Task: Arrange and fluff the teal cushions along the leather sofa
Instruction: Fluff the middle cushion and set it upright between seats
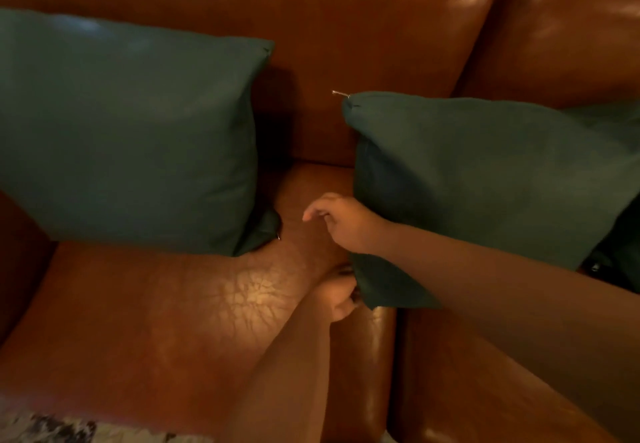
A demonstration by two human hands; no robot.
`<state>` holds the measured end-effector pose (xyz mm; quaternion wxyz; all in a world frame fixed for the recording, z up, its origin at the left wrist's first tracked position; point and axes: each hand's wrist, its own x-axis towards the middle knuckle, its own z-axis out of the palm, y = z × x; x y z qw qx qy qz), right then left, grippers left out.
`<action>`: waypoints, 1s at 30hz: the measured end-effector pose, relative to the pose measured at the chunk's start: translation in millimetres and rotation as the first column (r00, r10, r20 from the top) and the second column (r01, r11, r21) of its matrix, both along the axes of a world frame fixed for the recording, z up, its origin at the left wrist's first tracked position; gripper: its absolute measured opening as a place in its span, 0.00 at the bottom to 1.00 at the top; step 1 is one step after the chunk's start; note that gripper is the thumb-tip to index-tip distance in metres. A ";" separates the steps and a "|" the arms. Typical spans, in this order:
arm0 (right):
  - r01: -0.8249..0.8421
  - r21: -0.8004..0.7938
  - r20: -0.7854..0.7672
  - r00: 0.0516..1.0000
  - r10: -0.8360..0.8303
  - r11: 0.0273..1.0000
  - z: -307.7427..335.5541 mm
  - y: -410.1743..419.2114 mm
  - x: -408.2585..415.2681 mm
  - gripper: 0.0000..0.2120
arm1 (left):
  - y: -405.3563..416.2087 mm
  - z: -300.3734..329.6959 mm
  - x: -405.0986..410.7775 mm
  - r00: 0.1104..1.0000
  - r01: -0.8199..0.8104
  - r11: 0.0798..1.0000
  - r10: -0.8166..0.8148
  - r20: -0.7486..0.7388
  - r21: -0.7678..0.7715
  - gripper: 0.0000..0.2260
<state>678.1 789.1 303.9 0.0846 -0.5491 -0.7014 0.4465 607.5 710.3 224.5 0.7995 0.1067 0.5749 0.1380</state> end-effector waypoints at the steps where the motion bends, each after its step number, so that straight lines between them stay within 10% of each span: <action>1: -0.050 -0.011 0.027 0.998 0.051 0.999 1.1 0.4 0.7 0.21 | -3.4 4.3 0.8 0.999 0.034 0.999 -0.034 0.026 0.020 0.11; 6: -0.339 -0.101 0.190 0.916 0.353 0.935 20.4 2.1 11.2 0.16 | -12.6 15.2 -1.4 0.984 0.180 0.962 -0.178 -0.030 0.204 0.13; 13: -0.758 -0.124 0.679 0.406 0.611 0.641 49.6 4.0 25.9 0.26 | 2.5 32.4 -59.2 0.981 0.140 0.867 -0.057 -0.184 0.478 0.06; 19: -0.797 0.000 0.699 0.431 0.570 0.604 56.0 6.5 26.0 0.09 | -11.8 35.3 -84.3 0.879 0.392 0.691 -0.087 -0.468 0.607 0.04; 24: -0.646 0.257 0.493 0.728 0.477 0.719 59.5 8.2 42.2 0.06 | -21.9 49.4 -83.9 0.958 0.051 0.802 0.129 -0.255 0.596 0.09; 30: -0.606 0.317 0.356 0.789 0.501 0.730 59.8 10.2 51.3 0.04 | -39.6 54.3 -109.9 0.937 -0.237 0.846 0.328 -0.115 0.478 0.06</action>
